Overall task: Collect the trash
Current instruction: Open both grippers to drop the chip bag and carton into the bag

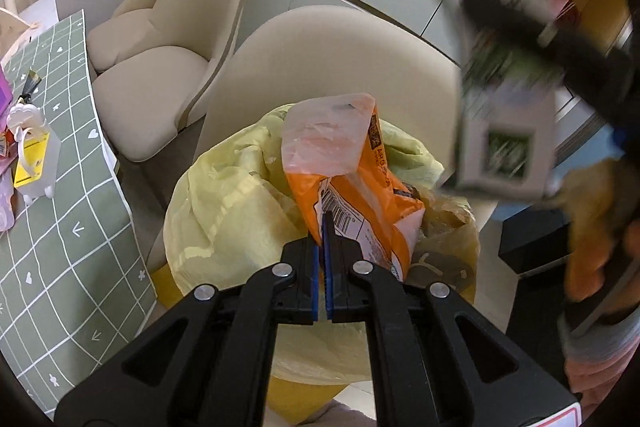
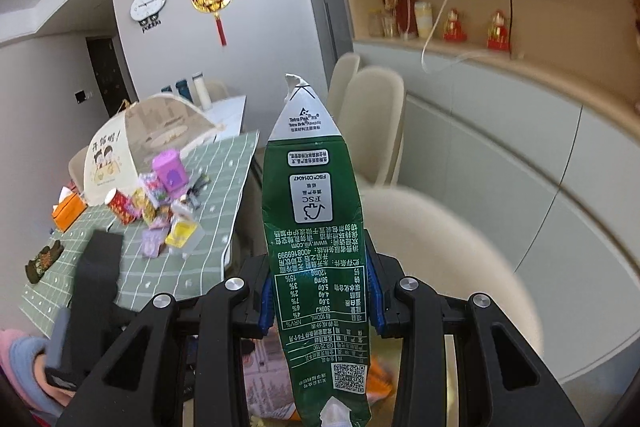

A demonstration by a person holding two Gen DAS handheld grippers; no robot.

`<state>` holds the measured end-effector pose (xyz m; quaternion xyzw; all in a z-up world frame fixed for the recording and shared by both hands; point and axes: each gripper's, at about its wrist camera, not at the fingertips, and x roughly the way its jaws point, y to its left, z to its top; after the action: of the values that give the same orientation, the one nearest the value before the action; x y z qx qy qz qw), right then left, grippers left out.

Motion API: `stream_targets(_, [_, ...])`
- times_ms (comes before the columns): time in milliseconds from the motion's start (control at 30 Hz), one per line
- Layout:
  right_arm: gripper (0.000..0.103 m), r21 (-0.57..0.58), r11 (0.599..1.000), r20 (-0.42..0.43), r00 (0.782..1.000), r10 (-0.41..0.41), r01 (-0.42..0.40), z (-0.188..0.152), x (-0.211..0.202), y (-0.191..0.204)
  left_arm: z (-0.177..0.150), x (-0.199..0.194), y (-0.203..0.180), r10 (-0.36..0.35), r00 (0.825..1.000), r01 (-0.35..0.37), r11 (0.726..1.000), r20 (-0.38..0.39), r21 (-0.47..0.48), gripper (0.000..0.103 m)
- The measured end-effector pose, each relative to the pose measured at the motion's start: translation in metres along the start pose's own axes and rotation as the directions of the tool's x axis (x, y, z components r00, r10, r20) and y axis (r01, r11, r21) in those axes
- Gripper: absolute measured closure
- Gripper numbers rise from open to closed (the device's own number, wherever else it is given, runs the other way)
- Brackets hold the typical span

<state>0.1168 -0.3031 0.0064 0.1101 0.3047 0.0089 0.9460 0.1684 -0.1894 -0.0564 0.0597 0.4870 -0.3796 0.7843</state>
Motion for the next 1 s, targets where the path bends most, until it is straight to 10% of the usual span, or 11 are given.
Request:
stream_targets(267, [0.069, 0.019, 1.000, -0.122, 0.992, 0.021, -0.019, -0.041, 0.039, 0.001, -0.003, -0.011, 0.016, -0.037, 0.999, 0.037, 0.997, 0.005, -0.061, 0.087])
stream_targets(1000, [0.069, -0.004, 0.998, -0.316, 0.947, -0.057, 0.058, -0.091, 0.076, -0.004, -0.026, -0.108, 0.087, 0.265, 0.940, -0.205, 0.942, 0.214, -0.266, 0.080])
